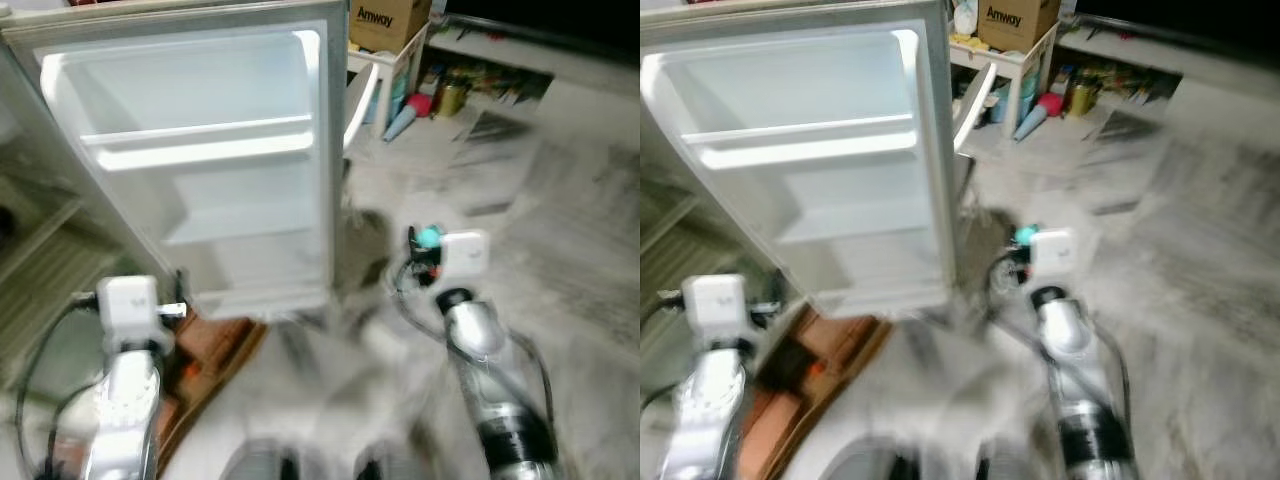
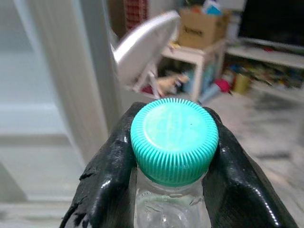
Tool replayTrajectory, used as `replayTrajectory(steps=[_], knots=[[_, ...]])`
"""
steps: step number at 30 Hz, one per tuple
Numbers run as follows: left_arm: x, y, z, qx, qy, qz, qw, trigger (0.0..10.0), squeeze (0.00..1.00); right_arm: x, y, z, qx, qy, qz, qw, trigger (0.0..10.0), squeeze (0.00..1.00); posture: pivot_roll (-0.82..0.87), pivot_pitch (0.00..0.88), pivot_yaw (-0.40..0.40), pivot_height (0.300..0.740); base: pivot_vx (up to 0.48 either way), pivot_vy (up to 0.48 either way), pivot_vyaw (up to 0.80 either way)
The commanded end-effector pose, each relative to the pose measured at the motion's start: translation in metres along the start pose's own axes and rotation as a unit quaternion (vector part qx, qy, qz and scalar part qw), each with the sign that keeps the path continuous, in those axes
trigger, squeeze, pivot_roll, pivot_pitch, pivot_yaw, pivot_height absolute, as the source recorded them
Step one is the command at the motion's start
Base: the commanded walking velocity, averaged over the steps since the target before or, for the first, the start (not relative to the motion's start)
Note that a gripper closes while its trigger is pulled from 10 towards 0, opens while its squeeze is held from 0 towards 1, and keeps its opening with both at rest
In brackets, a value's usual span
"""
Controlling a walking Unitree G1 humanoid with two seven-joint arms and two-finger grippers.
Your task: Restocking fridge
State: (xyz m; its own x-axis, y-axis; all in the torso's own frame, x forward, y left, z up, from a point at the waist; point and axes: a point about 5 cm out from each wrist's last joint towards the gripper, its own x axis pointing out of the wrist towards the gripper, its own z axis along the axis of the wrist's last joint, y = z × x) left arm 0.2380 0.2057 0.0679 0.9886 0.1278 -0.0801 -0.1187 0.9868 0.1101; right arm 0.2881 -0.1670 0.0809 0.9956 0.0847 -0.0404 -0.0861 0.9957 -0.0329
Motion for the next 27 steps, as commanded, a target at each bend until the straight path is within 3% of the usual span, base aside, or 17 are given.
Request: replayTrajectory(steps=[1, 9, 13, 22, 27], knots=[[-0.0006, 0.0044, -0.0004, 0.005, 0.005, 0.002, 1.000, 10.0, 0.00, 0.0032, 0.0004, 0.0073, 0.000, -0.013, -0.004, 1.000, 10.0, 0.00, 0.07, 0.089, -0.001, 0.740, 0.000, 0.480, 0.00], [-0.0012, 0.0052, 0.0005, 0.003, -0.002, 0.004, 1.000, 10.0, 0.00, 0.0034, 0.0014, 0.0052, 0.007, -0.003, 0.001, 1.000, 10.0, 0.00, 0.08, 0.092, -0.003, 0.740, 0.000, 0.468, 0.00], [-0.0042, 0.0030, 0.0046, -0.010, -0.025, -0.009, 1.000, 10.0, 0.00, 0.0032, 0.0027, 0.0063, 0.004, -0.008, 0.014, 1.000, 10.0, 0.00, 0.08, 0.092, -0.007, 0.740, 0.000, 0.000, 0.00], [-0.0049, -0.0010, 0.0049, -0.009, -0.024, -0.020, 0.999, 10.0, 0.00, 0.0038, 0.0068, 0.0117, -0.002, -0.023, 0.028, 0.999, 10.0, 0.00, 0.08, 0.098, -0.015, 0.740, 0.000, 0.000, 0.52], [-0.0062, -0.0028, 0.0044, -0.017, -0.023, -0.026, 0.999, 10.0, 0.00, 0.0046, 0.0055, 0.0118, -0.001, -0.023, 0.027, 0.999, 10.0, 0.00, 0.07, 0.101, -0.018, 0.740, 0.000, 0.000, 0.00]])
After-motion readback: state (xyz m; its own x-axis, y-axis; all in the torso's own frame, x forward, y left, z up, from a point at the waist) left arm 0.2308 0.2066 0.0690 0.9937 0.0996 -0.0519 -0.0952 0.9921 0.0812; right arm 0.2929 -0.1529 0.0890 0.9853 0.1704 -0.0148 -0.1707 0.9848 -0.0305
